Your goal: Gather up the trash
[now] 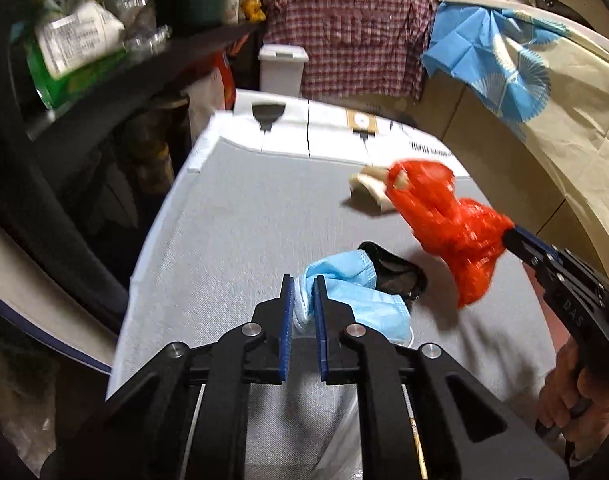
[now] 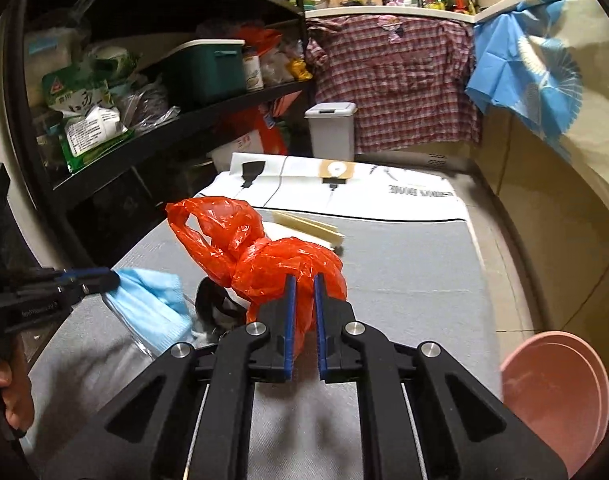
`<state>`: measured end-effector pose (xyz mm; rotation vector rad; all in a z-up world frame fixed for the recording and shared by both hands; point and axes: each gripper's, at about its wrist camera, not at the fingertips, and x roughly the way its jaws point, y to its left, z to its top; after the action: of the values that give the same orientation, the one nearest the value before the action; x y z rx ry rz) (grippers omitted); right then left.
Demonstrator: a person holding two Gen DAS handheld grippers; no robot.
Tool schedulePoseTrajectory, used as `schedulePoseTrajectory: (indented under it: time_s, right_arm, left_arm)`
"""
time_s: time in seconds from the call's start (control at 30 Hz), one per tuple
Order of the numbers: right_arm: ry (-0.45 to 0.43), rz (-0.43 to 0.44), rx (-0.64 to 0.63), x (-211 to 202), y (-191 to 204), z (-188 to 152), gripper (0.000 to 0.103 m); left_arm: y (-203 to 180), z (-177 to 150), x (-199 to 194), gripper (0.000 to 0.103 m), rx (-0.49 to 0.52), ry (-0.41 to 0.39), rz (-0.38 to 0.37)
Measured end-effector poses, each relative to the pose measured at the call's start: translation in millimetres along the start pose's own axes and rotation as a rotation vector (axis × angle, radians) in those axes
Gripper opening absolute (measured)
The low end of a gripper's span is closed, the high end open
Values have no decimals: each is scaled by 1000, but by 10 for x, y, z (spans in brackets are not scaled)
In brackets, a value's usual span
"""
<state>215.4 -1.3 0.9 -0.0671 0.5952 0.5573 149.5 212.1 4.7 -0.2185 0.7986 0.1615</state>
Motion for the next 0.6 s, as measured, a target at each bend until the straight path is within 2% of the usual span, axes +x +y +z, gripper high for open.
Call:
schedulePoseTrajectory:
  time_s: [0.3,0.6]
  right_arm:
    - [-39,-31,24,-429,-131,31,9]
    - [-64,-55,51,-921,-276,-37,9]
  left_arm:
    - [-4,119,-382,10,-15,-124,-14]
    - [-44,157,-688,10,-28,-206,-49]
